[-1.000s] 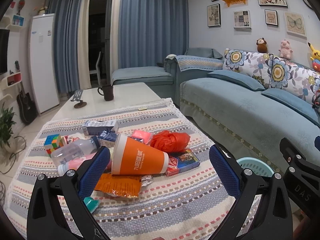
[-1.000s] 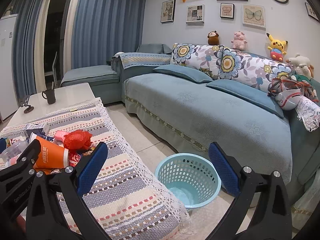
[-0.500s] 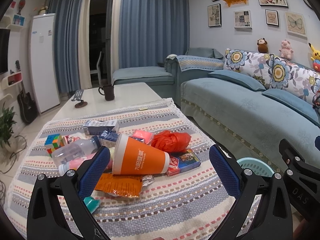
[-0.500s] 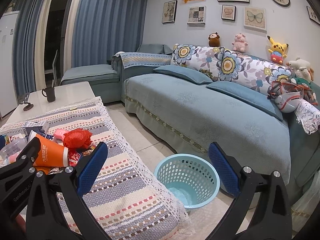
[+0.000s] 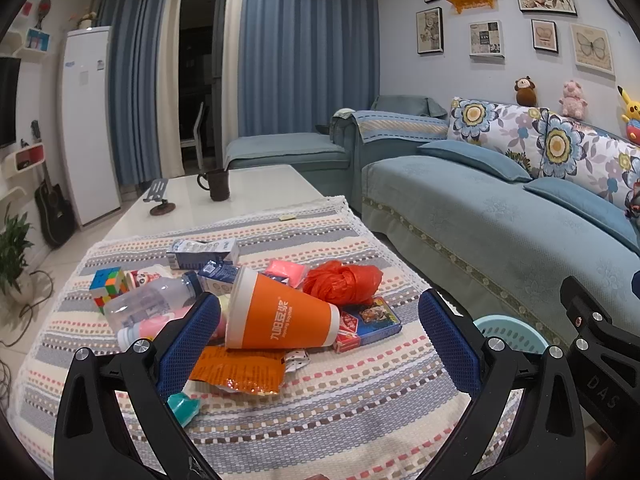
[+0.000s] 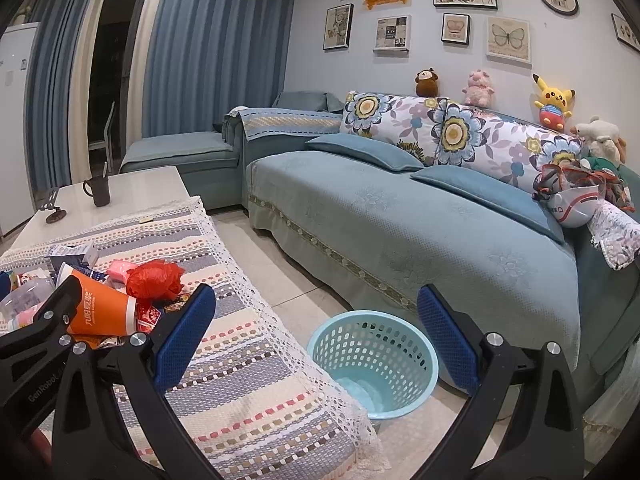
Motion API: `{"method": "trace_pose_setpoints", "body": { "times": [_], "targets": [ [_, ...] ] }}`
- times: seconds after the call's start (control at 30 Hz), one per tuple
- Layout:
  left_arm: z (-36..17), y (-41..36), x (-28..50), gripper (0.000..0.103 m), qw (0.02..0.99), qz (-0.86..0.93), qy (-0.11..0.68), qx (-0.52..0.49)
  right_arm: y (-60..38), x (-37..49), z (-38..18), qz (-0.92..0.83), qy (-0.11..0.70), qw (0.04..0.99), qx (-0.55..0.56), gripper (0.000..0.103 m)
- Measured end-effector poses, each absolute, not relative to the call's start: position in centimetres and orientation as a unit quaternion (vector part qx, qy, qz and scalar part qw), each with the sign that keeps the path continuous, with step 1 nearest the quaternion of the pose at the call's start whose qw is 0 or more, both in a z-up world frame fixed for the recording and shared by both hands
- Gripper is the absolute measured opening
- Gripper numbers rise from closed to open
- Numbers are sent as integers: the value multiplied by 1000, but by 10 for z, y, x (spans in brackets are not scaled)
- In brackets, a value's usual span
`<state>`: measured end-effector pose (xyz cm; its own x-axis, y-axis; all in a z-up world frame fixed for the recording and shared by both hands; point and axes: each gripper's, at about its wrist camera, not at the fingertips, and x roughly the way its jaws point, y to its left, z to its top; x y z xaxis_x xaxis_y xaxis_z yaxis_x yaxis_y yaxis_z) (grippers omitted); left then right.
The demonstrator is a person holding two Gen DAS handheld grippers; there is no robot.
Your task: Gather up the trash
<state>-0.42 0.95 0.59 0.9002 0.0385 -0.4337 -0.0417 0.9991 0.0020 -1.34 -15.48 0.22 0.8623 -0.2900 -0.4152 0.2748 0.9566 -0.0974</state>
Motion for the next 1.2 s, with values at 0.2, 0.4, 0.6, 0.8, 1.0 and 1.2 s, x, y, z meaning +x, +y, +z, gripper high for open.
{"method": "trace_pose_setpoints", "body": {
  "times": [0.2,0.4,0.6,0.8,1.0,1.2],
  "targets": [
    [5,7,-4,96,974,20,226,3,-153,-15,5,-147,212,966,-21,95],
    [5,6,-4,96,974,23,225,3,-152,-14,5,-146,211,966,-22,95],
    [5,7,-3,96,974,28,227,-1,-150,-13,4,-146,213,966,-23,91],
    [13,28,-4,96,968,40,247,-30,-141,-10,6,-136,215,966,-40,62],
    [10,88,-23,96,954,74,287,-44,-128,-3,2,-52,228,971,-40,59],
    [-24,153,-24,91,931,92,340,-93,-104,25,-12,35,254,965,-49,59]
  ]
}}
